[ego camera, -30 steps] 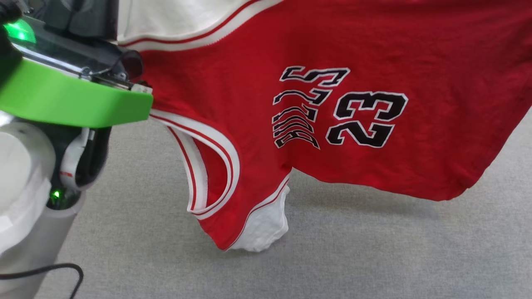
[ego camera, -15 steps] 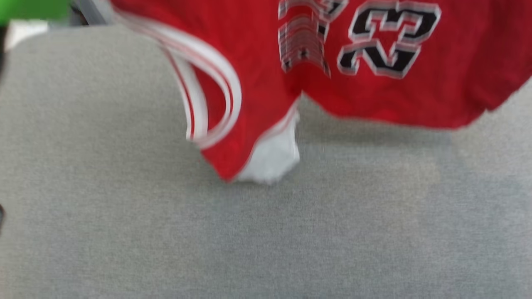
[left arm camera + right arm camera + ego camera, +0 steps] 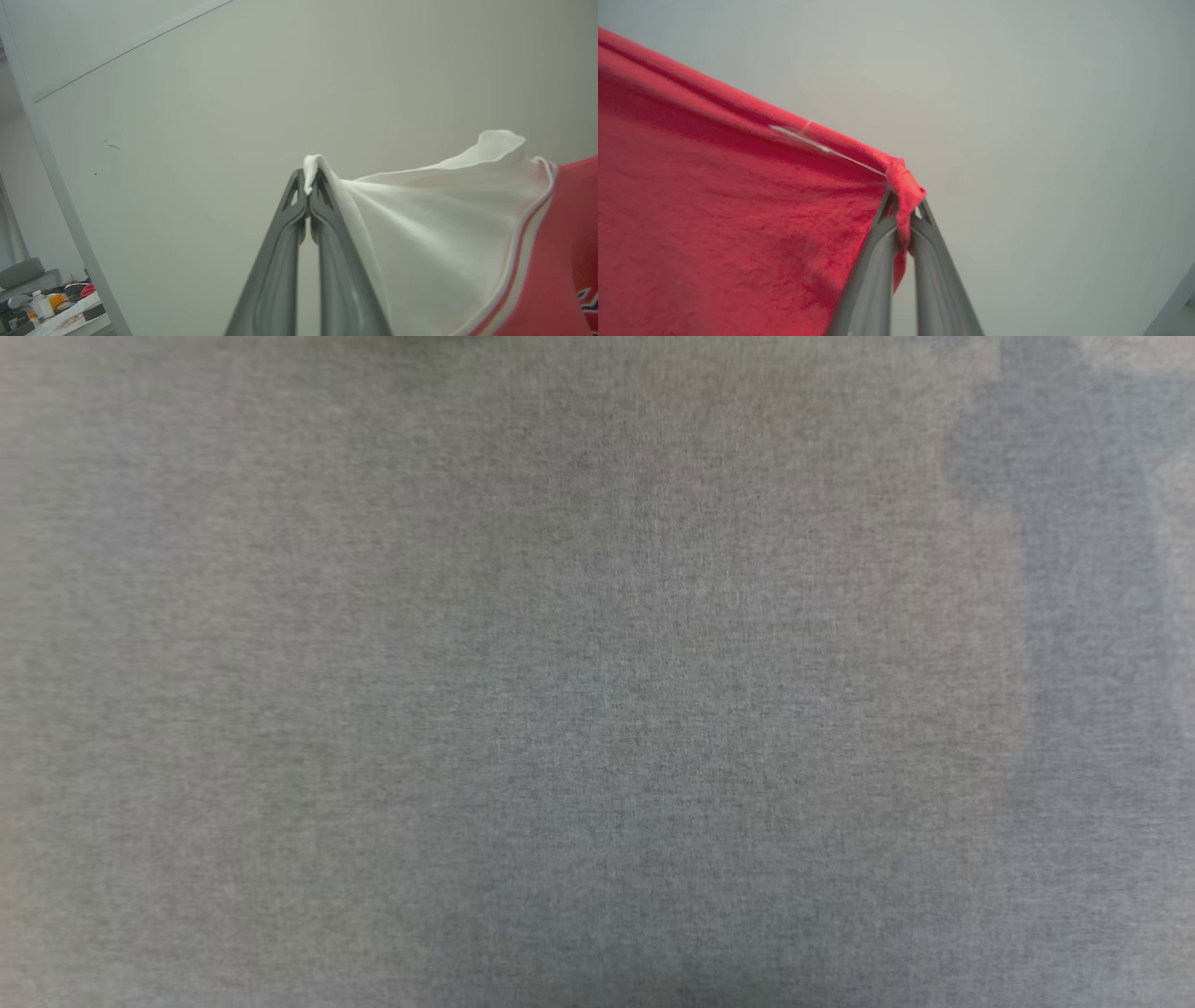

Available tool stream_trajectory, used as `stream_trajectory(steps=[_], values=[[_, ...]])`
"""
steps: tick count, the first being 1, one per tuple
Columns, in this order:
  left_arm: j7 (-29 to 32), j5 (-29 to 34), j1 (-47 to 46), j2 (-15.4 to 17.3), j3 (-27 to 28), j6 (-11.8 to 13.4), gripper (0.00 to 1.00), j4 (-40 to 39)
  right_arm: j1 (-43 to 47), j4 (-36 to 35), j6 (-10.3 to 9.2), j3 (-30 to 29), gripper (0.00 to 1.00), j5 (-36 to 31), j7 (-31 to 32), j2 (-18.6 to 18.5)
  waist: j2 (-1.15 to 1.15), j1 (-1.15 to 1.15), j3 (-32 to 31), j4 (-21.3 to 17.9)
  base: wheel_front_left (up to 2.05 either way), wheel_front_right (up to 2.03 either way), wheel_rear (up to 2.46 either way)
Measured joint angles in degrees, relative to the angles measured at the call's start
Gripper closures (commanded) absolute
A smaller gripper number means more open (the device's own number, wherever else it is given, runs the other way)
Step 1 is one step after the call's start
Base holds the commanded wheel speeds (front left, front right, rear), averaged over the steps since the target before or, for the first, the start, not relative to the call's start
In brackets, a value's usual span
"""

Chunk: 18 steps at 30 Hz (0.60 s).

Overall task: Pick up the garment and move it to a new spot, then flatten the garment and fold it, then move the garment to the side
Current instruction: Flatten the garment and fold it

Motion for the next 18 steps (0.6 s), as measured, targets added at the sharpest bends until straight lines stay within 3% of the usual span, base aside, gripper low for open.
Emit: stream_trajectory(steps=[9,14,18], values=[[-14.11,9.73,-19.97,-2.49,-3.85,-0.96,1.0,23.23,-16.77,19.38,0.01,-0.07,1.0,-7.3,-12.77,8.68,0.0,0.0,8.9,-1.9,0.0,0.0,0.0],[-17.03,10.14,-23.02,-5.32,-5.22,-1.25,1.0,30.52,-20.33,26.32,0.01,-1.52,1.0,-10.94,-18.57,10.46,0.0,0.0,11.95,-2.53,0.0,0.0,0.0],[-17.52,8.75,-20.02,-7.1,-5.55,-1.47,1.0,31.19,-20.22,30.71,0.0,-0.79,1.0,-11.84,-21.53,10.73,0.0,0.0,13.44,-2.13,0.0,0.0,0.0]])
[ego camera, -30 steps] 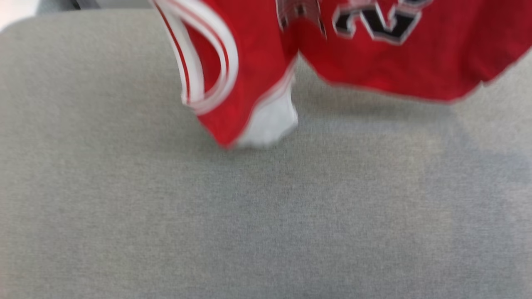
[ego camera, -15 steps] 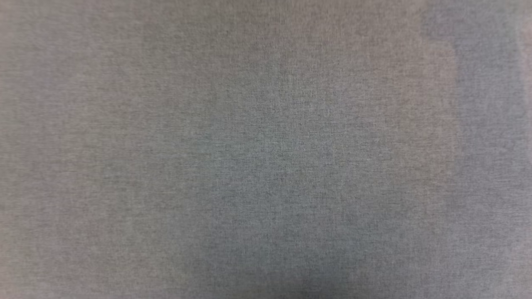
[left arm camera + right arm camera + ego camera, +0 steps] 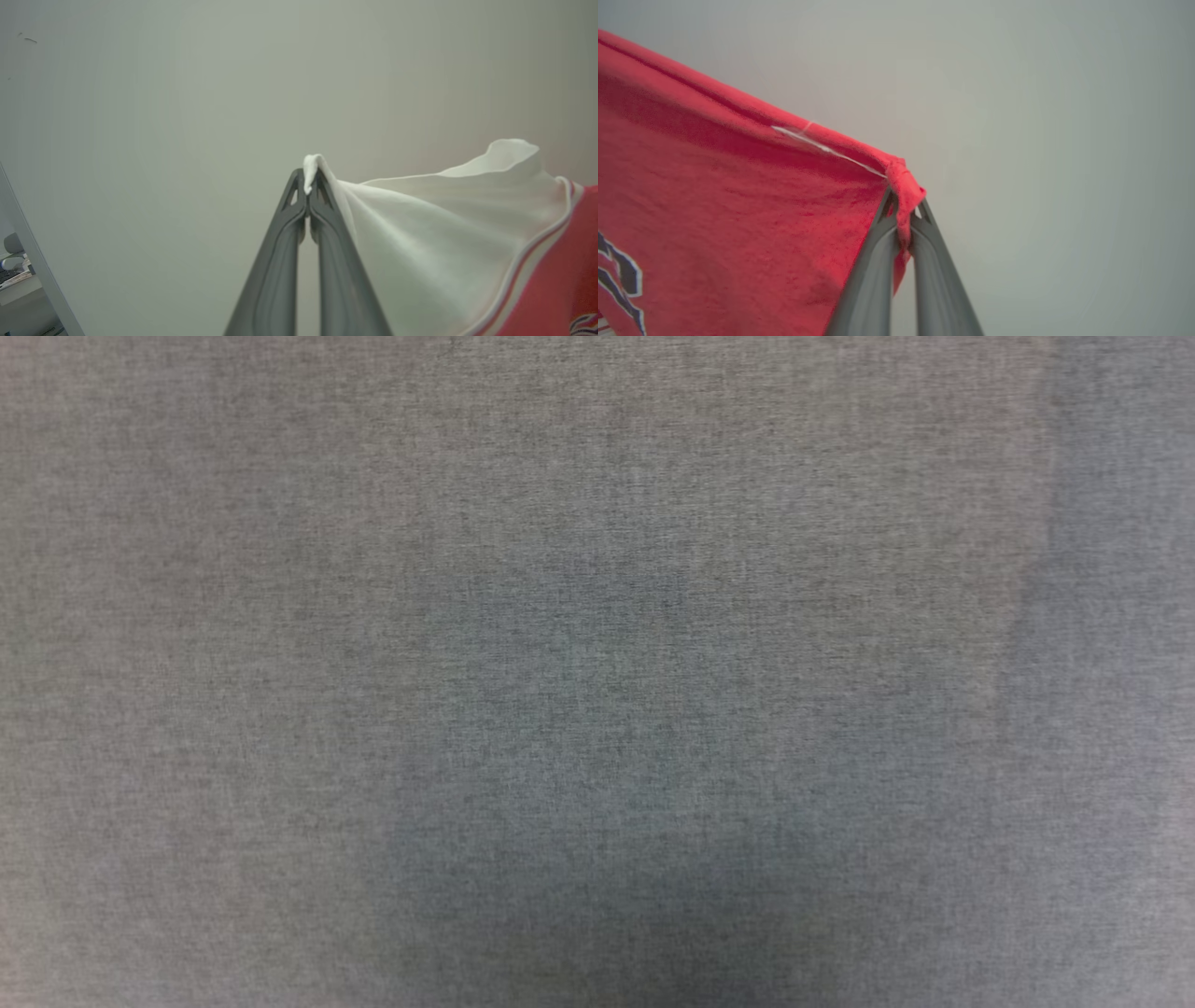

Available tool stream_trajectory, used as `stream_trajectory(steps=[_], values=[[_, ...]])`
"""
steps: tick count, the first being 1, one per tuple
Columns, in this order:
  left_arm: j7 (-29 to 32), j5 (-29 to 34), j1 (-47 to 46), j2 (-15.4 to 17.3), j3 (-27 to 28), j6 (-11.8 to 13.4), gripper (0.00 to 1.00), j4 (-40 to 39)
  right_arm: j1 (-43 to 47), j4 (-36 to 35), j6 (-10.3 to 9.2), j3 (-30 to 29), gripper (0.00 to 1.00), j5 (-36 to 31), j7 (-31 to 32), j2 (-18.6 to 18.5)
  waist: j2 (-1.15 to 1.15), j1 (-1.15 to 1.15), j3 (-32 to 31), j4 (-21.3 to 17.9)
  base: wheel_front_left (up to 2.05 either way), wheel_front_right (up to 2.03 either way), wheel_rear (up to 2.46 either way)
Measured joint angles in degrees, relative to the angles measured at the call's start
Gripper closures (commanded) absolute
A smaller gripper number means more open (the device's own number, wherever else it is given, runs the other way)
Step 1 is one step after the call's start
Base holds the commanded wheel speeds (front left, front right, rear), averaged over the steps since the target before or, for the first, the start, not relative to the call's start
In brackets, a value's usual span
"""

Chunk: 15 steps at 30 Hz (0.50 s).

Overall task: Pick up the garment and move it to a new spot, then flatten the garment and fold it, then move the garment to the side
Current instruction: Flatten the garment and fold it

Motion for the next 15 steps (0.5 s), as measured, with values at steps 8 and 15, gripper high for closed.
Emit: stream_trajectory(steps=[8,15], values=[[-0.01,-3.54,20.75,-3.01,4.85,-0.14,1.0,-10.04,5.99,1.64,0.0,6.55,1.0,0.45,-3.59,-1.07,0.0,0.0,-0.16,2.2,0.0,0.0,0.0],[-0.01,-4.42,39.76,-7.86,7.2,-0.2,1.0,-16.06,18.66,-0.87,0.0,12.11,1.0,3.78,-4.09,-4.36,0.0,-0.01,-4.08,3.26,0.0,0.0,0.0]])
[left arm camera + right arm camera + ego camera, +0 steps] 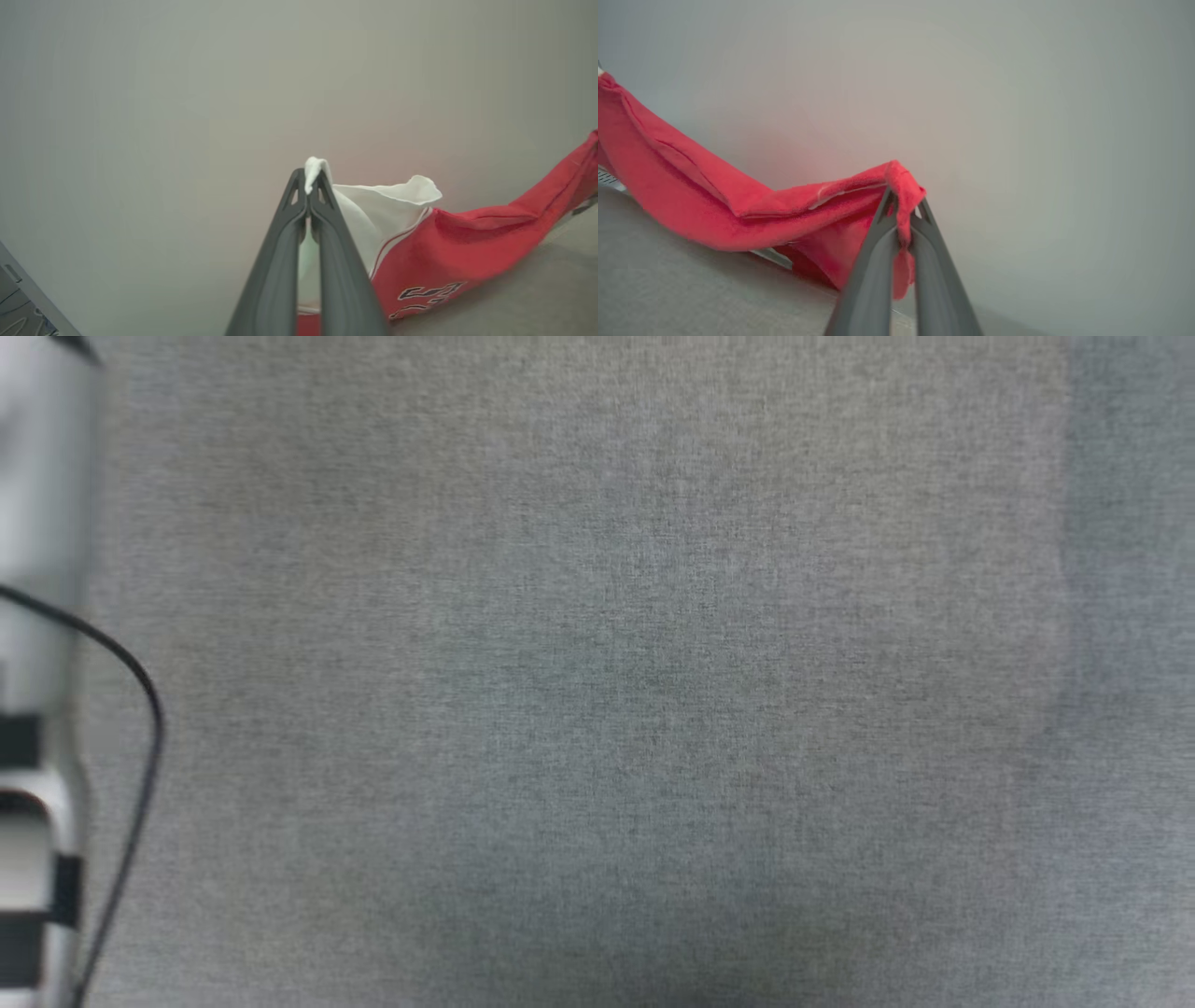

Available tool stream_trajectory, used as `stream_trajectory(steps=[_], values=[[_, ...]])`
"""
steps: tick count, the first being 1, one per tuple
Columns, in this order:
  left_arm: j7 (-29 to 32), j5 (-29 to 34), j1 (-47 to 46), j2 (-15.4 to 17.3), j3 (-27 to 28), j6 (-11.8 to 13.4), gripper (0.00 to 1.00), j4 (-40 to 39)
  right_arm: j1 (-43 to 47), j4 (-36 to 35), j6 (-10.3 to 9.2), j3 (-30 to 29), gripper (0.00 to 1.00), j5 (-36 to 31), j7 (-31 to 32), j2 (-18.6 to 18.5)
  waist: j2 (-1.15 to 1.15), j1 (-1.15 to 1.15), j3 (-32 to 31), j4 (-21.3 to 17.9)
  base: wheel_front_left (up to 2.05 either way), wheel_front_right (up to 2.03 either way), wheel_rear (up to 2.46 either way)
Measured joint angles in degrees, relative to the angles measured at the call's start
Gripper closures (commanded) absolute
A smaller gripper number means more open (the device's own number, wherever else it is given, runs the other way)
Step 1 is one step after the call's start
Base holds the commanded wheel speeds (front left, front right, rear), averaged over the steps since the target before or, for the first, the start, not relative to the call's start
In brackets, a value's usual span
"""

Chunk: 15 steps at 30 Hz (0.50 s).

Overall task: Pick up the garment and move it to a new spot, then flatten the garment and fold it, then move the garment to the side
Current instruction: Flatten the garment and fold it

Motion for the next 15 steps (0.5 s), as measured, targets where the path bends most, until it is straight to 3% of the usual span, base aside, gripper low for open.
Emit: stream_trajectory(steps=[7,15], values=[[0.0,-2.23,18.73,-3.38,-1.29,0.0,1.0,-1.85,16.7,-2.8,0.0,4.08,1.0,5.76,0.0,-2.1,0.0,-0.01,-6.69,1.01,0.0,0.0,0.0],[0.0,-6.53,34.44,-3.04,-5.28,0.0,1.0,-0.41,31.37,-4.34,0.0,7.68,1.0,12.44,0.23,-4.23,0.0,-0.01,-15.3,2.15,0.0,0.0,0.0]])
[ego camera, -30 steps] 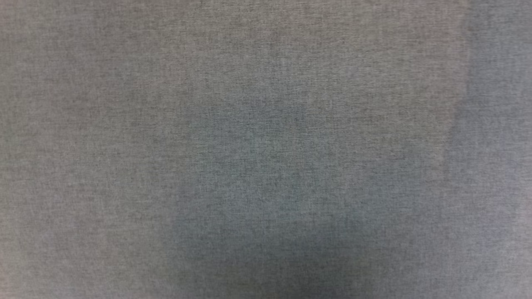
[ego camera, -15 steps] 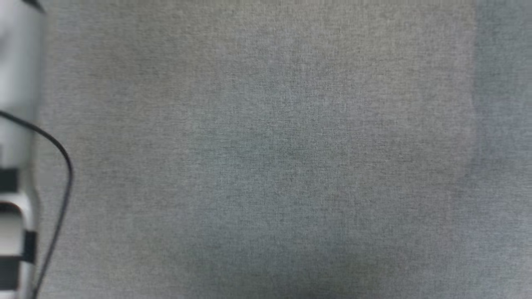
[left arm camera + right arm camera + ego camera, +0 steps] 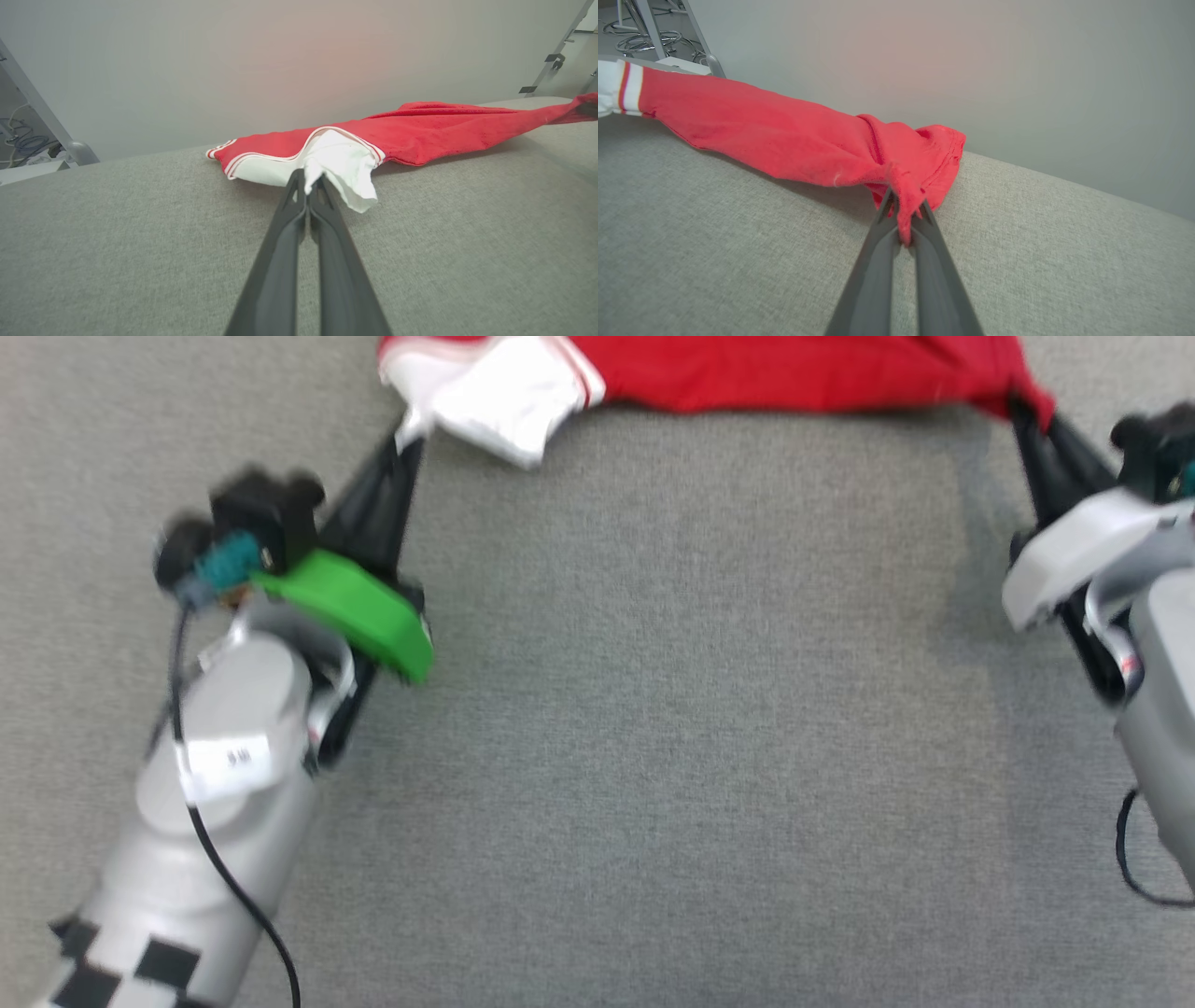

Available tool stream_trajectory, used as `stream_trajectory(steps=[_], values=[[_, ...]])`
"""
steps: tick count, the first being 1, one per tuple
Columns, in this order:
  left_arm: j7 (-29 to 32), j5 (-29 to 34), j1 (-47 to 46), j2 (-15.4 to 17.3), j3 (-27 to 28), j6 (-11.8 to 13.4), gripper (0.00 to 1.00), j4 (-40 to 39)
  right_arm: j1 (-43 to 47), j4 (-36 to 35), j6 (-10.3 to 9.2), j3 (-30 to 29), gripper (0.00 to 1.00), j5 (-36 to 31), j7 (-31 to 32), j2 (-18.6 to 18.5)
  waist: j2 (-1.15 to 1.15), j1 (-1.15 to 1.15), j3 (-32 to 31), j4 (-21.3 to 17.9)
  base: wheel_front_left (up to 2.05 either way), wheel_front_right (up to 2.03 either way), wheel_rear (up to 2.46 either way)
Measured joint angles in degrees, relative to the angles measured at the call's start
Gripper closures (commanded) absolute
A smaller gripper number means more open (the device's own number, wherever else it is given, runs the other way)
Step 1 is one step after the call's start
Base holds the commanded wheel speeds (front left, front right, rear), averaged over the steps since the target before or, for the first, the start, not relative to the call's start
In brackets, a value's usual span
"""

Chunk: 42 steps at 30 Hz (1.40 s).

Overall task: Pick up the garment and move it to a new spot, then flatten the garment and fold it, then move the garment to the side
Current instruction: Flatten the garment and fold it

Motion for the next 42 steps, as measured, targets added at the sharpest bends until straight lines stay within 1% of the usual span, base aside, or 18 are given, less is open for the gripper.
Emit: stream_trajectory(steps=[4,9,12,15,21,27,32,35,37,42], values=[[0.01,-3.34,7.0,1.45,-3.14,0.0,1.0,0.04,6.09,-0.51,0.0,0.77,1.0,3.76,1.09,-1.21,0.0,0.0,-4.28,0.67,0.0,0.0,0.0],[0.01,-6.25,13.11,4.49,-4.53,0.0,1.0,-1.15,12.67,-1.57,0.0,1.26,1.0,8.13,1.97,-2.81,0.0,0.0,-9.42,1.54,0.0,0.0,0.0],[0.1,-7.78,17.03,5.79,-5.2,-0.01,1.0,-2.14,16.02,-2.68,0.0,2.14,1.0,10.94,2.47,-3.22,0.0,0.0,-12.2,2.01,0.0,0.0,0.0],[0.48,-9.23,20.48,7.27,-5.38,-0.01,1.0,-3.71,18.79,-4.11,0.0,3.3,1.0,13.06,2.93,-3.52,0.0,0.0,-14.6,2.39,0.0,0.0,0.0],[3.85,-10.66,29.37,10.57,-7.14,0.0,1.0,-10.25,24.95,-7.03,0.0,5.45,1.0,16.81,3.91,-6.01,0.0,-0.01,-19.41,3.14,0.0,0.0,0.0],[6.71,-13.16,36.2,13.26,-8.27,0.57,1.0,-17.82,30.88,-9.99,0.0,5.68,1.0,19.87,6.0,-8.17,0.0,0.0,-23.02,4.02,0.0,0.0,0.0],[8.99,-15.03,41.15,15.18,-8.96,0.98,1.0,-23.09,36.57,-14.4,0.0,6.24,1.0,22.78,9.37,-10.12,0.0,0.0,-25.23,4.66,0.0,0.0,0.0],[9.44,-17.68,44.07,16.14,-8.49,1.38,1.0,-25.15,40.24,-17.0,0.0,7.03,1.0,23.74,11.12,-11.7,0.0,0.0,-26.24,4.72,0.0,0.0,0.0],[9.55,-17.73,45.92,17.55,-8.46,1.77,1.0,-26.29,43.2,-18.87,0.0,6.84,1.0,25.14,12.07,-12.7,0.0,0.0,-26.89,4.67,0.0,0.0,0.0],[10.06,-18.55,49.03,19.76,-8.34,2.49,1.0,-29.09,48.87,-23.72,0.0,5.32,1.0,26.63,13.21,-15.01,0.0,0.0,-27.51,4.45,0.0,0.0,0.0]])
